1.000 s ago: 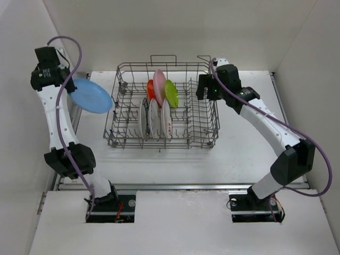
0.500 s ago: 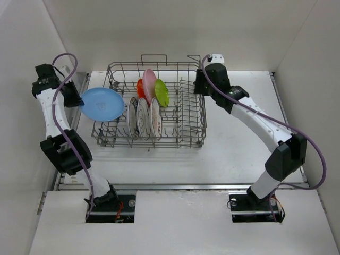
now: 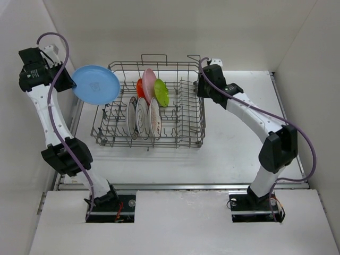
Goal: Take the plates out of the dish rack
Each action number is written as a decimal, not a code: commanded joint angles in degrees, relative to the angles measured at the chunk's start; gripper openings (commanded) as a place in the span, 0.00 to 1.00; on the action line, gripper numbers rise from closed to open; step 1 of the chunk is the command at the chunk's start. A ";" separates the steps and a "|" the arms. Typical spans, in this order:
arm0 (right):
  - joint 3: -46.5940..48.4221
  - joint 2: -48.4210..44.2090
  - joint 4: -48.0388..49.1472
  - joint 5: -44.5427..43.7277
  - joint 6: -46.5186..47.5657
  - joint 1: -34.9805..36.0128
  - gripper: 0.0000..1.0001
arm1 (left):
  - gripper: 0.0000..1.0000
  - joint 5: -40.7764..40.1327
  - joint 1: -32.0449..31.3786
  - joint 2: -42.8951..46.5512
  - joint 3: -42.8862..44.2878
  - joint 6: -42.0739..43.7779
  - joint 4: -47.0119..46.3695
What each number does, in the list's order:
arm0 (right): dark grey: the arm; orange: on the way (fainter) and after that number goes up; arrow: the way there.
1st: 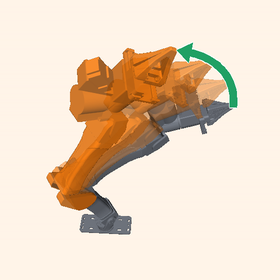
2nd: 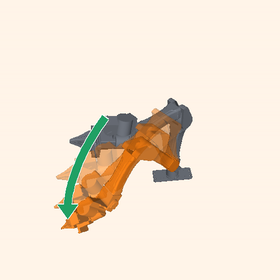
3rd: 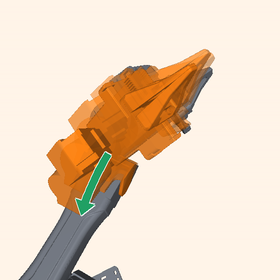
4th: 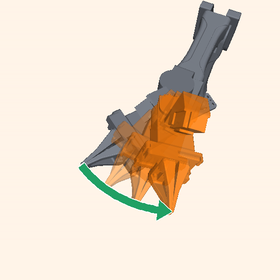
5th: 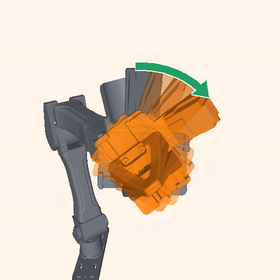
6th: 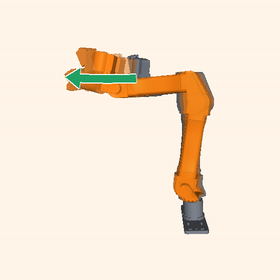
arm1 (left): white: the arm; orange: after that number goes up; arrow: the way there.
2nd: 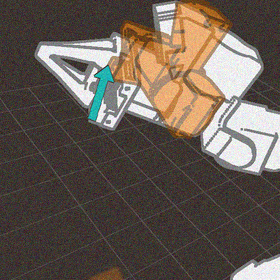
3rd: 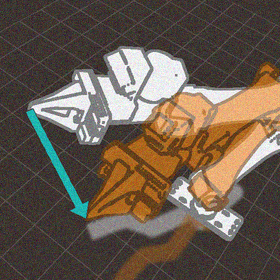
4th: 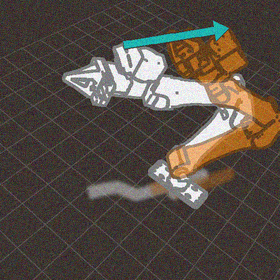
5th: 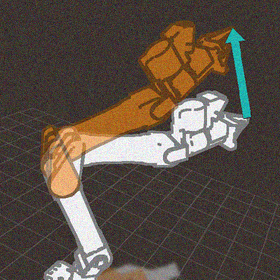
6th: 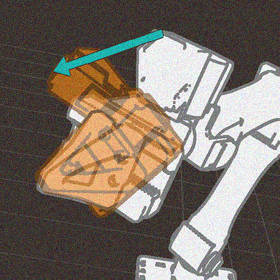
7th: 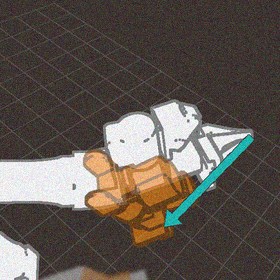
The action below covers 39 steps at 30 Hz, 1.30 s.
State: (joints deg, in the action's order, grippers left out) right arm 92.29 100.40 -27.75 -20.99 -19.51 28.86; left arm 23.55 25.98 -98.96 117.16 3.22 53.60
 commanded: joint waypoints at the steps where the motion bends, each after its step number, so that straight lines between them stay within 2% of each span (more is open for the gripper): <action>1: 1.67 -0.03 0.06 -0.53 -1.76 -0.91 0.20 | 0.00 -2.53 1.08 3.77 1.58 -0.94 0.80; 6: -1.76 -4.93 0.67 -3.97 1.48 -5.65 0.04 | 0.00 -2.54 5.31 4.47 2.10 -3.22 0.27; 8: -3.42 -6.87 3.56 -3.97 7.36 -7.23 0.01 | 0.00 -2.54 6.01 3.95 2.89 -3.22 0.27; 14: -4.84 -9.52 4.28 -1.51 19.05 -13.74 0.00 | 0.00 -1.75 6.02 2.81 2.81 -3.22 0.27; 18: -5.89 -10.22 5.86 2.44 20.99 -18.40 0.00 | 0.00 -1.75 6.02 2.19 -0.35 -2.08 -0.34; 24: -6.94 -10.83 6.48 1.14 22.85 -21.65 0.00 | 0.00 -1.23 6.02 -1.58 -10.19 -0.06 -2.80; 28: -8.18 -10.84 7.97 -0.80 22.33 -22.18 0.00 | 0.00 -2.89 2.51 -7.46 -15.38 1.78 -4.03; 29: -8.18 -10.84 7.97 -0.28 22.32 -22.18 0.08 | 0.00 -2.90 1.19 -8.35 -16.26 2.39 -4.64; 32: -7.65 -10.84 7.97 3.23 21.79 -22.18 0.16 | 0.00 -2.90 -0.13 -10.98 -18.46 2.40 -8.16; 35: -7.65 -10.84 7.44 3.24 20.74 -22.18 0.30 | 0.00 -2.20 -1.27 -13.79 -18.99 2.40 -9.48; 39: -7.65 -13.20 7.44 3.24 19.34 -22.18 0.73 | 0.00 -2.36 -3.38 -17.14 -18.29 4.85 -9.48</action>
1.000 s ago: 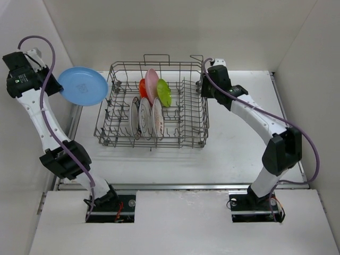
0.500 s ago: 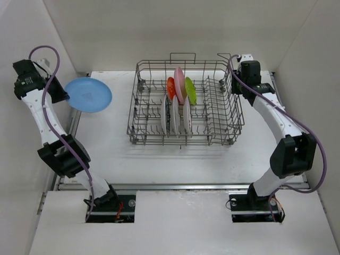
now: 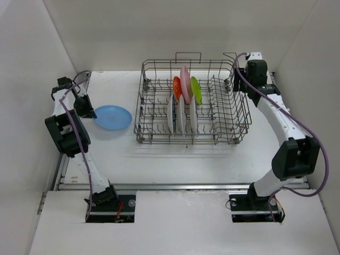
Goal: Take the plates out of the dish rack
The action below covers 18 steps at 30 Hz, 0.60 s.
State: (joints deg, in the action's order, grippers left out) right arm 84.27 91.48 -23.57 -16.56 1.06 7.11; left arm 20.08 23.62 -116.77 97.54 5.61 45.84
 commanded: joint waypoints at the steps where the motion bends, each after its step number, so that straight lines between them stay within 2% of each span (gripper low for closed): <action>1: 0.89 -4.29 2.66 0.54 -1.24 -0.43 0.86 | 0.00 -0.03 -1.64 0.06 1.34 4.39 -1.72; 4: 2.39 -6.14 1.34 3.19 -2.82 -0.43 0.95 | 0.03 -2.94 -2.87 -2.32 1.87 5.64 -1.11; 8: 3.80 -9.21 0.72 6.61 -5.10 -0.43 0.97 | 0.16 -5.65 -2.87 -3.55 1.08 6.26 -0.58; 13: 4.49 -11.59 -0.07 8.65 -6.24 1.50 0.98 | 0.41 -8.56 -3.40 -2.86 0.98 4.95 0.11; 16: 5.20 -13.60 -2.17 9.78 -8.87 2.64 0.99 | 0.51 -7.60 -4.89 2.48 4.15 3.72 2.76; 17: 5.20 -13.61 -2.18 9.79 -9.58 2.64 0.99 | 0.62 -7.60 -5.50 4.77 4.67 3.71 2.76; 18: 5.20 -14.57 -2.18 10.92 -10.19 2.64 0.99 | 0.66 -7.60 -7.34 7.15 4.68 2.84 2.76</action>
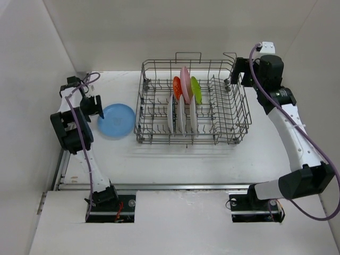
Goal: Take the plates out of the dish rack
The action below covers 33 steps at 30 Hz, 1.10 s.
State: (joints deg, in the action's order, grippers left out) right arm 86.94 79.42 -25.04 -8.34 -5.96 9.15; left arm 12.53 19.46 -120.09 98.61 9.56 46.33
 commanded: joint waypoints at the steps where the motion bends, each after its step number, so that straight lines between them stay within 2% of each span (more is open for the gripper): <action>1: 1.41 -3.12 -1.24 4.45 -3.18 1.13 0.99 | 0.71 -0.05 -4.51 12.84 5.35 -1.12 2.28; 2: 1.39 -3.13 -1.24 4.99 -3.88 1.14 0.99 | 0.76 -0.05 -6.18 16.87 6.59 -1.12 2.28; 3: 0.61 -3.13 -1.85 5.00 -4.93 1.14 0.99 | 0.86 -1.10 -10.46 18.39 8.42 -1.12 2.28; 5: -0.01 -3.13 -2.65 3.16 -6.78 1.14 0.99 | 1.00 -1.81 -16.01 19.98 15.97 2.03 7.09; 6: -0.71 -3.13 -3.17 2.37 -8.62 1.14 0.99 | 1.00 -1.81 -19.08 19.46 19.31 3.08 9.55; 7: -0.72 -3.13 -3.18 2.36 -9.42 1.14 0.99 | 1.00 -1.81 -25.20 18.50 22.73 4.05 12.44; 8: -1.41 -3.13 -3.18 3.14 -9.95 1.14 0.99 | 1.00 -1.03 -28.22 17.36 29.64 4.84 18.22; 11: -2.82 -3.13 -3.18 7.62 -11.00 1.14 0.98 | 1.00 0.21 -39.99 10.43 38.64 3.29 25.19; 12: -3.35 -3.13 -3.18 8.16 -11.01 1.66 0.98 | 1.00 0.21 -40.03 10.41 39.46 3.27 25.22; 16: -5.63 -2.60 -3.18 8.87 -12.85 2.27 0.97 | 1.00 -1.36 -47.93 6.46 39.47 0.98 24.61; 17: -5.64 -2.60 -3.18 8.26 -12.85 2.28 0.95 | 1.00 -5.03 -50.81 5.84 39.47 0.98 24.60; 21: -7.74 -3.21 -4.23 7.72 -12.85 2.81 0.94 | 1.00 -15.42 -55.40 4.43 39.47 0.98 24.60; 27: -10.64 -4.53 -4.23 7.72 -12.85 3.33 0.94 | 1.00 -17.98 -57.87 5.13 36.14 0.98 25.13; 28: -10.65 -4.53 -4.23 6.42 -12.85 3.33 0.94 | 0.98 -17.98 -57.87 5.13 35.61 0.98 25.13; 31: -10.65 -5.06 -4.93 3.69 -12.85 3.33 0.94 | 0.81 -20.51 -59.01 3.73 34.90 0.46 25.13; 33: -10.12 -5.06 -5.55 1.05 -12.85 3.33 0.94 | 0.66 -22.02 -59.01 2.93 34.90 -0.25 25.74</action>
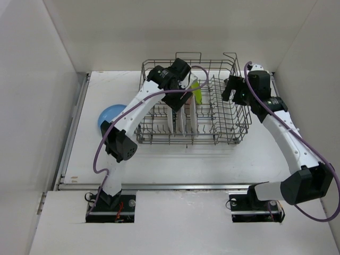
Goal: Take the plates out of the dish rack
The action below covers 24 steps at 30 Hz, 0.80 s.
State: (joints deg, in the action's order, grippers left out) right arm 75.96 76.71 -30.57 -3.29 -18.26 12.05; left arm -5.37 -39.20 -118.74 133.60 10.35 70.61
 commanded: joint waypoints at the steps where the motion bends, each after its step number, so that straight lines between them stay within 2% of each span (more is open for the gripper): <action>1: 0.85 -2.35 -0.02 -4.61 0.06 0.43 0.94 | 0.63 -4.65 -0.35 1.58 -0.09 -1.03 1.46; 5: 1.38 -2.36 -0.02 -7.60 0.07 0.43 0.94 | 0.59 -2.91 -0.35 1.58 -1.24 -1.56 0.93; 7: 1.38 -1.66 -0.02 -12.16 0.07 0.43 0.96 | 0.53 -0.97 -0.35 0.09 -1.24 -1.56 2.16; 8: 1.38 -1.13 -0.63 -14.35 -0.45 0.43 0.96 | 0.45 1.21 -0.35 -1.05 -1.24 -1.56 2.16; 10: 2.60 -0.60 -0.63 -18.41 -0.46 0.43 0.99 | 0.37 1.76 -0.87 -1.58 -2.37 -1.56 2.96; 12: 3.83 -0.59 -1.16 -18.42 0.58 0.43 0.99 | 0.29 1.76 -0.88 -1.58 -3.43 -1.56 2.96; 13: 4.36 0.28 -1.16 -18.42 1.20 0.43 0.99 | 0.20 1.76 -0.88 -1.58 -3.43 -1.56 2.96; 17: 7.61 4.05 -1.94 -20.00 1.83 0.43 0.99 | 0.00 0.44 -0.88 -2.11 -3.43 -1.56 2.96; 24: 9.64 6.69 -2.04 -21.58 3.58 0.43 0.99 | 0.00 -3.15 -0.88 -0.97 0.43 -2.70 2.34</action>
State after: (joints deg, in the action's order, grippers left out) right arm 82.72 82.61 -32.53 -21.78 -16.25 12.53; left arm -7.62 -39.79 -119.57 132.55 5.80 70.54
